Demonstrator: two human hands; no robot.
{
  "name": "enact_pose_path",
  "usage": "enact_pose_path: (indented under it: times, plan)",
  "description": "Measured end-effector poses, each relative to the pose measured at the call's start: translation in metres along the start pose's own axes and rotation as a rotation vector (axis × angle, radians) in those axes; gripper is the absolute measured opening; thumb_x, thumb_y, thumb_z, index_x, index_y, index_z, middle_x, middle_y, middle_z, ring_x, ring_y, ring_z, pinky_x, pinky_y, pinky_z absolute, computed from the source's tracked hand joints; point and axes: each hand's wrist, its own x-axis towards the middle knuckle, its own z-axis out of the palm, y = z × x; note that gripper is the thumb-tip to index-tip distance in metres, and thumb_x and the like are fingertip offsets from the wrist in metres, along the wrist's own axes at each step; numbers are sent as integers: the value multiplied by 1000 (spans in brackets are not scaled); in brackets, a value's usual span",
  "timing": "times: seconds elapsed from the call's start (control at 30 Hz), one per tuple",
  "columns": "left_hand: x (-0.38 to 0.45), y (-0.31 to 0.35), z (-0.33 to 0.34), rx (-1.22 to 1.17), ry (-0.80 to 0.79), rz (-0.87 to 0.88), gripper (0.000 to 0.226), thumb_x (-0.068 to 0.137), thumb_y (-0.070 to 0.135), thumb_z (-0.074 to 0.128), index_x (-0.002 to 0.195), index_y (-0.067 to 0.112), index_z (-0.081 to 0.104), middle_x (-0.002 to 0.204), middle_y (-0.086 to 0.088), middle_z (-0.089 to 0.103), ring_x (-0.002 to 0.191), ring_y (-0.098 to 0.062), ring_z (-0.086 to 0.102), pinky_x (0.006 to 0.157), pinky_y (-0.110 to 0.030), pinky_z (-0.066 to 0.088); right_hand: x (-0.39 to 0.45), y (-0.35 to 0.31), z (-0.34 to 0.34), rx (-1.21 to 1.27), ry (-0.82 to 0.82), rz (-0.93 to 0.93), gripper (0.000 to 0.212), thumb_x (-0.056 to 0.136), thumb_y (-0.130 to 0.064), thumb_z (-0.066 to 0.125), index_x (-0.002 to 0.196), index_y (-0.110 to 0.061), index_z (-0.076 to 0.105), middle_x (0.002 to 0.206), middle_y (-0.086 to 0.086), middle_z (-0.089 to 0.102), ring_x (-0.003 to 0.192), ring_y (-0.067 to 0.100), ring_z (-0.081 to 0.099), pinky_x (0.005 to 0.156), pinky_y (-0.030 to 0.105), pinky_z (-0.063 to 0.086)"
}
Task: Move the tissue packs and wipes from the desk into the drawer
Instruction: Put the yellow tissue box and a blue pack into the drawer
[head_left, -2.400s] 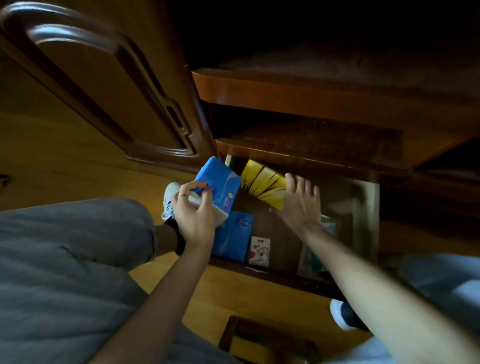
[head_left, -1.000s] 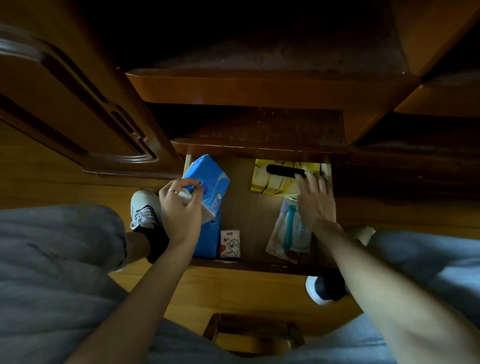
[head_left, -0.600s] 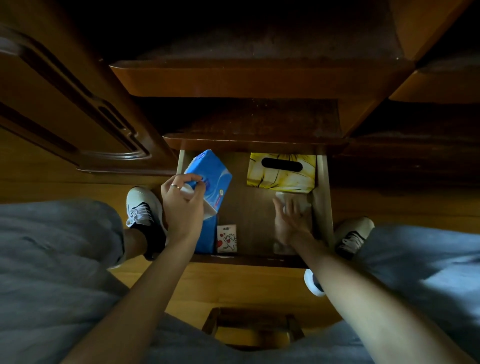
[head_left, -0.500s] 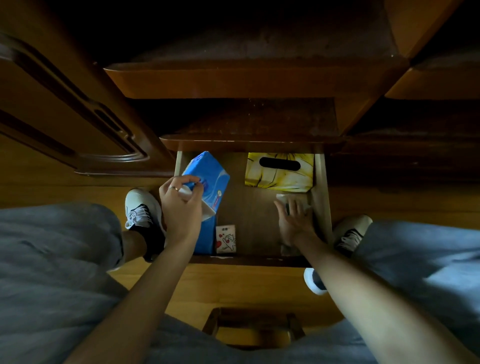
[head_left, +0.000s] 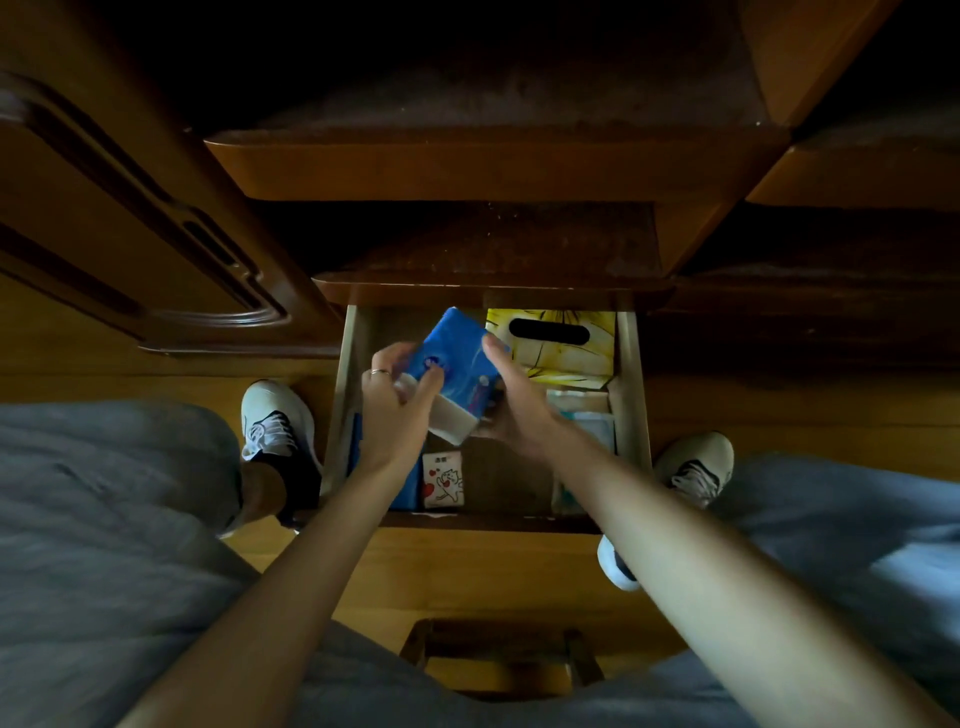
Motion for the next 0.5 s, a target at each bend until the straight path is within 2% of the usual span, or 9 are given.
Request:
enact_pose_path:
  times: [0.07, 0.13, 0.23, 0.33, 0.43, 0.5]
  plan:
    - [1, -5, 1, -2, -98, -60, 54, 91, 34, 68, 138, 21, 45, 121, 10, 55, 108, -6, 57, 87, -29, 53, 2, 0, -1, 24, 85, -60, 73, 84, -47, 76, 145, -31, 38, 127, 10, 64, 109, 29, 69, 92, 48, 57]
    - [1, -15, 2, 55, -198, -138, 56, 89, 39, 69, 137, 22, 46, 113, 15, 56, 105, -2, 57, 82, -25, 48, 0, -1, -17, -23, 137, -91, 82, 84, -35, 79, 149, -32, 30, 129, 10, 61, 106, 29, 71, 89, 45, 59]
    - [2, -37, 4, 218, -273, -123, 46, 91, 35, 68, 132, 25, 52, 107, 19, 57, 102, 0, 58, 78, -21, 46, -4, -1, -56, -285, 123, -112, 80, 81, -37, 82, 138, -41, 27, 125, 2, 60, 91, 17, 76, 65, 25, 61]
    - [5, -49, 5, 388, -277, -50, 35, 93, 34, 64, 127, 27, 56, 117, 12, 60, 107, -5, 58, 82, -23, 47, -10, 10, -83, -405, 184, -97, 82, 81, -33, 83, 139, -38, 26, 125, -4, 58, 95, 13, 70, 58, 18, 57]
    - [6, -62, 2, 786, -264, 100, 38, 96, 33, 60, 132, 25, 54, 127, 5, 59, 113, -12, 57, 85, -30, 50, -13, 28, -93, -374, 214, -105, 78, 84, -22, 81, 138, -30, 26, 134, 2, 54, 102, 12, 65, 60, 19, 58]
    - [2, -72, 2, 1036, -379, 163, 39, 96, 33, 57, 134, 21, 54, 132, -2, 57, 119, -20, 53, 91, -38, 49, -12, 37, -93, -371, 225, -121, 77, 85, -18, 81, 139, -29, 27, 140, 5, 51, 108, 16, 65, 66, 23, 61]
